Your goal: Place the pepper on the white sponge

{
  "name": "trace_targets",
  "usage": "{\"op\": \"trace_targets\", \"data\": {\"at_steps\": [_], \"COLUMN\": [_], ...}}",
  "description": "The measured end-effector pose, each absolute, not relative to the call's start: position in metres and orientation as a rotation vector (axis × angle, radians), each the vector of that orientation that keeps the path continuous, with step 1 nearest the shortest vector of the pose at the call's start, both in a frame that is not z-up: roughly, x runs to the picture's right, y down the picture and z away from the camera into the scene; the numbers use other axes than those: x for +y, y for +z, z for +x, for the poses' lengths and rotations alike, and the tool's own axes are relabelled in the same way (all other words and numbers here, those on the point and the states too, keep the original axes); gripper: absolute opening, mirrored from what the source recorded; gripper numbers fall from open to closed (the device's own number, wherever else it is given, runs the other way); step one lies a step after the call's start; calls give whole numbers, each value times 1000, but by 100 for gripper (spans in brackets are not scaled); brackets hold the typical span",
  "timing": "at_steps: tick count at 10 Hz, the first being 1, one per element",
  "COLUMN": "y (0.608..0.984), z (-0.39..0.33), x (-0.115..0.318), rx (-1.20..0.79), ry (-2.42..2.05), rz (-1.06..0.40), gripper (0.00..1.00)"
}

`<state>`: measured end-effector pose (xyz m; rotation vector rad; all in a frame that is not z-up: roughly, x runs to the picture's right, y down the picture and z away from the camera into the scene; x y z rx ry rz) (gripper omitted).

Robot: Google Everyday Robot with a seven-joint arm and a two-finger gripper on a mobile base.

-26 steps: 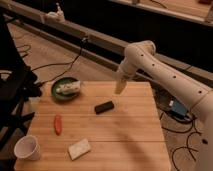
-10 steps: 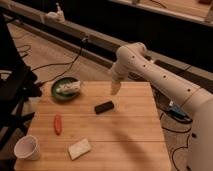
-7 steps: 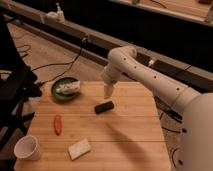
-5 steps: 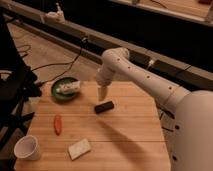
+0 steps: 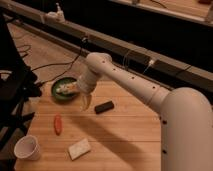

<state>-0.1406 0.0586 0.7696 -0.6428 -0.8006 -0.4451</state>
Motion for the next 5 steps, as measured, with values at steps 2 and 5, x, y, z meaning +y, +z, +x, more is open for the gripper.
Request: {"op": "trace_targets", "data": {"at_steps": [2, 5], "y": [771, 784], "z": [-138, -137], "x": [58, 58], "rx": [-795, -733], "ry": [-443, -500], "rz": [-642, -636], "gripper": [80, 80]}}
